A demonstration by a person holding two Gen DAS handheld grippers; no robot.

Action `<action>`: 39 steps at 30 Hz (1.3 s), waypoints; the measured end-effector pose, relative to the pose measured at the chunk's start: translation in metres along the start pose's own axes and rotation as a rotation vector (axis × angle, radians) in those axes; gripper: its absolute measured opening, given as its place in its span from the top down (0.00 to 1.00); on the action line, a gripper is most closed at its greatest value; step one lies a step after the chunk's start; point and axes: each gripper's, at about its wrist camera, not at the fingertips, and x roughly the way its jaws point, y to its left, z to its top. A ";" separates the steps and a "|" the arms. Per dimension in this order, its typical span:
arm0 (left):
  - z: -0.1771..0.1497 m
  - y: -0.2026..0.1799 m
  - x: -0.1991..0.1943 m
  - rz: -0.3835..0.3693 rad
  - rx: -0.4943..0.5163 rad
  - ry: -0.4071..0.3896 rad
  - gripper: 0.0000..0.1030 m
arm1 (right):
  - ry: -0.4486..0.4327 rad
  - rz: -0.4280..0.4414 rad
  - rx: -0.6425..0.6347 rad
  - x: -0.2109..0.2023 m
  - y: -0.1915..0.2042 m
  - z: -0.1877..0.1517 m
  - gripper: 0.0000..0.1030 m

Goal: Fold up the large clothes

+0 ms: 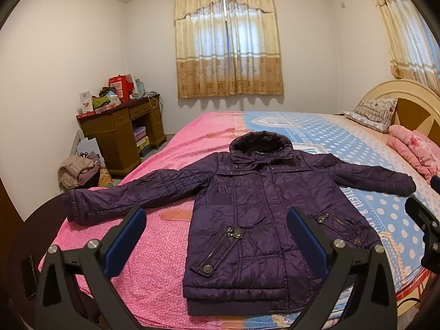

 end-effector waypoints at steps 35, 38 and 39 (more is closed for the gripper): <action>-0.002 0.007 0.001 0.005 -0.031 -0.009 0.00 | 0.015 0.014 -0.007 0.002 0.002 -0.004 0.01; -0.003 0.008 0.001 0.004 -0.034 -0.010 0.00 | 0.014 0.013 -0.008 0.002 0.003 -0.005 0.01; -0.002 0.009 0.001 0.006 -0.035 -0.010 0.00 | 0.014 0.015 -0.007 0.002 0.003 -0.005 0.01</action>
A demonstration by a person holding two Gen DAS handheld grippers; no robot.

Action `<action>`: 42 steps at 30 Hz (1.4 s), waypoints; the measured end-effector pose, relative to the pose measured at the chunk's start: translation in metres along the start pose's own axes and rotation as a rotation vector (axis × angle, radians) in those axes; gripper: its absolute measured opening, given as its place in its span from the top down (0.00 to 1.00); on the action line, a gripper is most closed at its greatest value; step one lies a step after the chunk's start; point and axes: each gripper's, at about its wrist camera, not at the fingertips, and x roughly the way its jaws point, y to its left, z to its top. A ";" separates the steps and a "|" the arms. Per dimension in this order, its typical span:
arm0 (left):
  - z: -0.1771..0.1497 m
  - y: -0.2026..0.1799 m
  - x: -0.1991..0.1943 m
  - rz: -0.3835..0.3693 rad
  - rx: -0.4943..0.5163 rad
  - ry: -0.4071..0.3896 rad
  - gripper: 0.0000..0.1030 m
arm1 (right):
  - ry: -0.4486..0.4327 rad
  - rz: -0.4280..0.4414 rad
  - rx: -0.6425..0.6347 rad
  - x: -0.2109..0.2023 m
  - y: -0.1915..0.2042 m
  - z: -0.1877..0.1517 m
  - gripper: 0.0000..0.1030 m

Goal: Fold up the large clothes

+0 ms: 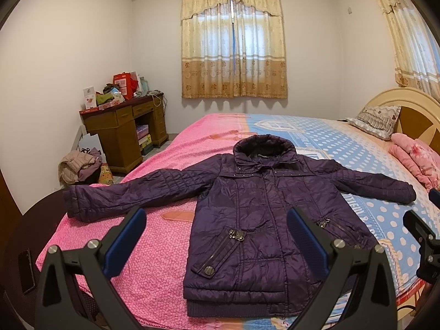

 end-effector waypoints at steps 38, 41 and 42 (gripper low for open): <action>-0.015 -0.015 0.027 -0.128 -0.015 0.078 0.00 | 0.152 0.088 0.207 0.070 -0.083 -0.045 0.01; -0.025 -0.021 0.046 -0.131 -0.007 0.109 0.00 | 0.201 0.057 0.277 0.091 -0.117 -0.063 0.01; -0.028 -0.026 0.055 -0.130 0.003 0.122 0.00 | 0.217 0.050 0.319 0.098 -0.132 -0.071 0.01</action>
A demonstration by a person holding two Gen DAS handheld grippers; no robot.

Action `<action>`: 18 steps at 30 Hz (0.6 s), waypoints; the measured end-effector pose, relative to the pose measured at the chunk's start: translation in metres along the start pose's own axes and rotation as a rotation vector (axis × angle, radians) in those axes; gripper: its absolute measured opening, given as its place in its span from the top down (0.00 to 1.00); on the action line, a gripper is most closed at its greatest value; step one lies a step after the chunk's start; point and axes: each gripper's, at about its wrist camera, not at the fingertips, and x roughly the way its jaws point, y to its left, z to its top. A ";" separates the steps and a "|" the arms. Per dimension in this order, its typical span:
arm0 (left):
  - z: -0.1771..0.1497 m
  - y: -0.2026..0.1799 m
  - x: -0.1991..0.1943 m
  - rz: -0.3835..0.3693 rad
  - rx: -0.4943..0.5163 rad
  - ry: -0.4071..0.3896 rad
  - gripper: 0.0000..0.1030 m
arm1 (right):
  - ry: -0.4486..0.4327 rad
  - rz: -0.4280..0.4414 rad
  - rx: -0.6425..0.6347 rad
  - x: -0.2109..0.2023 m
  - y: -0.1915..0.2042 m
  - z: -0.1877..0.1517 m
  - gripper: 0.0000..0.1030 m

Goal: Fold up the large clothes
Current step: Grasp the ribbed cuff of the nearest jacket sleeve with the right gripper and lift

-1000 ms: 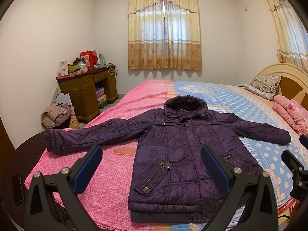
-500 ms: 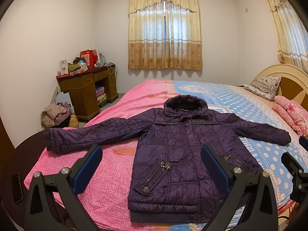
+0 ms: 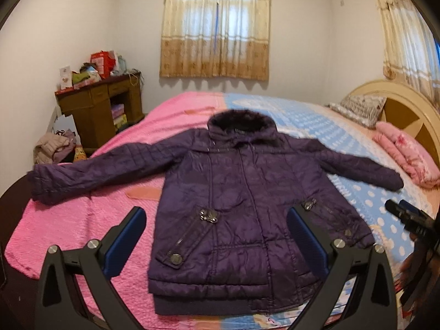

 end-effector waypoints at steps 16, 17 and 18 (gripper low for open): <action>0.018 -0.034 0.115 0.020 0.107 0.087 0.00 | -0.018 -0.183 0.675 0.048 -0.272 0.048 0.01; 0.019 -0.034 0.118 0.023 0.101 0.083 0.00 | -0.028 -0.196 0.692 0.050 -0.283 0.051 0.01; 0.020 -0.032 0.121 0.025 0.091 0.087 0.00 | -0.040 -0.214 0.711 0.053 -0.294 0.056 0.02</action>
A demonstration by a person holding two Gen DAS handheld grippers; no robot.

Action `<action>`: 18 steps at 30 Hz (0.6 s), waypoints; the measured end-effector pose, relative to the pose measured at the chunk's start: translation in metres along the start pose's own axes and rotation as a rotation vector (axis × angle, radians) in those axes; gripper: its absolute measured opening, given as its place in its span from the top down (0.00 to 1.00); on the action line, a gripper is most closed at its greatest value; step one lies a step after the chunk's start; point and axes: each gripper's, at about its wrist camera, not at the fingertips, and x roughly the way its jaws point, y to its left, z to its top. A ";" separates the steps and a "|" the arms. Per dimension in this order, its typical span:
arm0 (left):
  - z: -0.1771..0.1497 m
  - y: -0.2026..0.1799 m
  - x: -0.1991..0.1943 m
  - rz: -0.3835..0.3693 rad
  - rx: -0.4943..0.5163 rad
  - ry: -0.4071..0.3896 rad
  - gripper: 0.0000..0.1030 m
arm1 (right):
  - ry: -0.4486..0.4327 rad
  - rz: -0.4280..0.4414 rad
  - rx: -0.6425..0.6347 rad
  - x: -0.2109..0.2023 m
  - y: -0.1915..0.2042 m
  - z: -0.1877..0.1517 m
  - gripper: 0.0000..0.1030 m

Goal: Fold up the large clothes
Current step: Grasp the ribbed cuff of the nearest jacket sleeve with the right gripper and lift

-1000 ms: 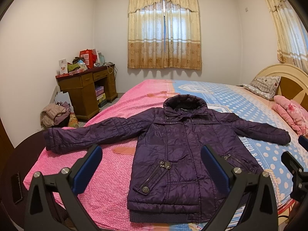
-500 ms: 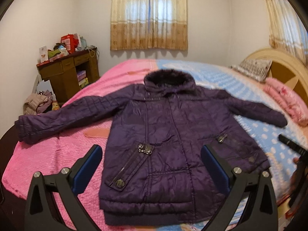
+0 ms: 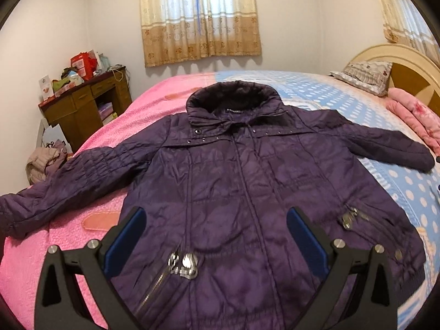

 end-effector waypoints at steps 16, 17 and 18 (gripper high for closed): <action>0.002 0.010 0.018 0.002 -0.048 0.050 0.00 | -0.049 0.088 0.074 0.036 -0.016 0.038 0.72; 0.003 0.012 0.019 0.000 -0.052 0.048 0.00 | -0.067 0.099 0.070 0.028 -0.016 0.037 0.72; 0.003 0.016 0.016 -0.003 -0.060 0.042 0.00 | -0.086 0.106 0.064 0.022 -0.016 0.037 0.72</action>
